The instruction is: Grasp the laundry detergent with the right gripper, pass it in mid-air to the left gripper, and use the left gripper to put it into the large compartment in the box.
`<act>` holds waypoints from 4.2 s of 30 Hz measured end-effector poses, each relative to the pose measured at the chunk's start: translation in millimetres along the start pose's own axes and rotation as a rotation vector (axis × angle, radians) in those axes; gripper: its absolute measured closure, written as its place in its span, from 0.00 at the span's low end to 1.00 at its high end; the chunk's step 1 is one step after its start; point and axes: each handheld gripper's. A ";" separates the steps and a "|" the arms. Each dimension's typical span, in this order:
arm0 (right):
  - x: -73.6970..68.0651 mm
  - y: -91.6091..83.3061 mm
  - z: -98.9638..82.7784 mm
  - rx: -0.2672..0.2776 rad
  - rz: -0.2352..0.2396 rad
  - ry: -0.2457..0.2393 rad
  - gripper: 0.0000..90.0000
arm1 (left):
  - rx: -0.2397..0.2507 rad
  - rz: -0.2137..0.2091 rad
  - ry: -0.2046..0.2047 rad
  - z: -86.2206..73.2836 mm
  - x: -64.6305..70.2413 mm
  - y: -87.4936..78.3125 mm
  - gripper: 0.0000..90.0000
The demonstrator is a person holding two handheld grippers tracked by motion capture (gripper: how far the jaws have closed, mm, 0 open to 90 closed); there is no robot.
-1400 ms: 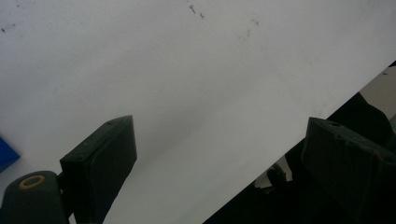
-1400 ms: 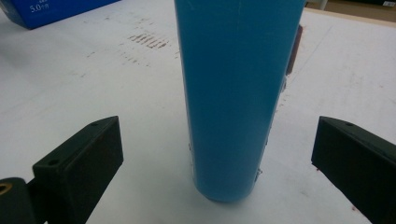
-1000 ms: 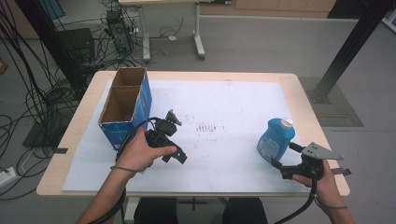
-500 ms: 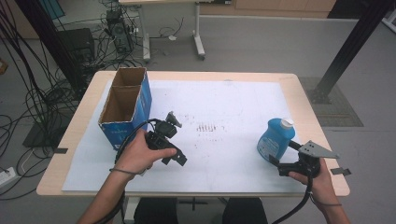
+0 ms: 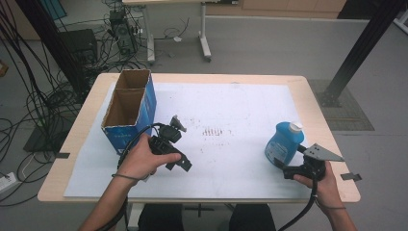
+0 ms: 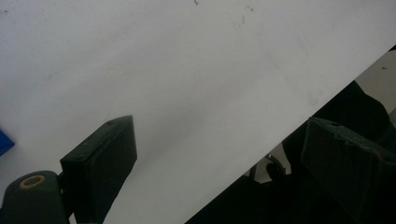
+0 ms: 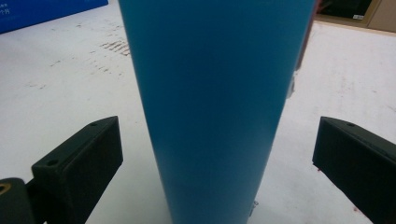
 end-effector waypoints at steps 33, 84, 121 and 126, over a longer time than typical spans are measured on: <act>-2.7 22.8 0.1 0.026 -0.001 0.014 0.01 | -0.007 -0.003 -0.004 -2.0 -1.9 0.0 0.12; -0.2 21.8 -1.1 0.033 -0.003 0.029 0.01 | -0.008 -0.008 -0.007 -2.4 -1.4 1.6 0.12; -3.9 21.0 2.2 0.040 -0.008 0.030 0.01 | -0.005 -0.004 -0.006 -3.8 0.2 -1.3 0.12; -2.9 21.1 1.8 0.040 -0.009 0.032 0.01 | -0.006 -0.004 -0.005 -3.5 0.4 -1.1 0.12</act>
Point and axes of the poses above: each handheld gripper's, and its own axes: y roughly forward along the jaws, z roughly out of its top, x roughly to its right, and after that the axes turned 7 degrees about -y, right-handed
